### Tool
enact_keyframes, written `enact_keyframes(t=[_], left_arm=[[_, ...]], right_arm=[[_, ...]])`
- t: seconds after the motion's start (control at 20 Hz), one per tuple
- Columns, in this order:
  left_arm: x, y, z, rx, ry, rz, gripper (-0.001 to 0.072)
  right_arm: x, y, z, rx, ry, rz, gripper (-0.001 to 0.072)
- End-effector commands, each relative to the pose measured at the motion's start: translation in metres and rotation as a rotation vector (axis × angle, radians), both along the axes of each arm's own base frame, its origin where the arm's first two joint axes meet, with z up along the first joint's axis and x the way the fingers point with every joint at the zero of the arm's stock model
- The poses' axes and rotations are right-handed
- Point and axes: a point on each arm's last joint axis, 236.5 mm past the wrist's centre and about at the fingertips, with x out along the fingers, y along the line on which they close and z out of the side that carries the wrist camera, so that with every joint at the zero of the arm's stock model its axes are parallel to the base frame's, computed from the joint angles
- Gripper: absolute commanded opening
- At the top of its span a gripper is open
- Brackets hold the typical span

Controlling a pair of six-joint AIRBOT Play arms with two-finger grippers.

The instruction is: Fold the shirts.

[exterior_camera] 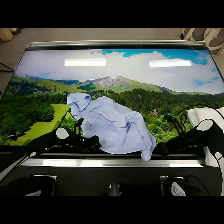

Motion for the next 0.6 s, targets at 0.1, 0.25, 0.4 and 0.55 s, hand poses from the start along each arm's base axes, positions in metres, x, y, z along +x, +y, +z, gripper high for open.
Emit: enact_keyframes(t=[0.1, 0.25, 0.4, 0.55], left_arm=[[0.025, -0.008, 0.004, -0.018, -0.063, 0.079, 0.0035], [0.038, -0.016, 0.028, -0.054, -0.170, 0.023, 0.0033], [0.061, -0.022, 0.078, -0.098, -0.368, -0.050, 0.0033], [0.108, -0.002, 0.195, -0.110, -0.739, -0.057, 0.0032]], right_arm=[[-0.015, 0.038, -0.025, 0.004, -0.026, 0.105, 0.0646], [-0.005, 0.048, -0.046, -0.114, -0.059, 0.104, 0.0446], [-0.006, 0.047, -0.039, -0.138, -0.031, 0.113, 0.0022], [0.049, 0.019, 0.022, -0.277, -0.264, 0.159, 0.0022]])
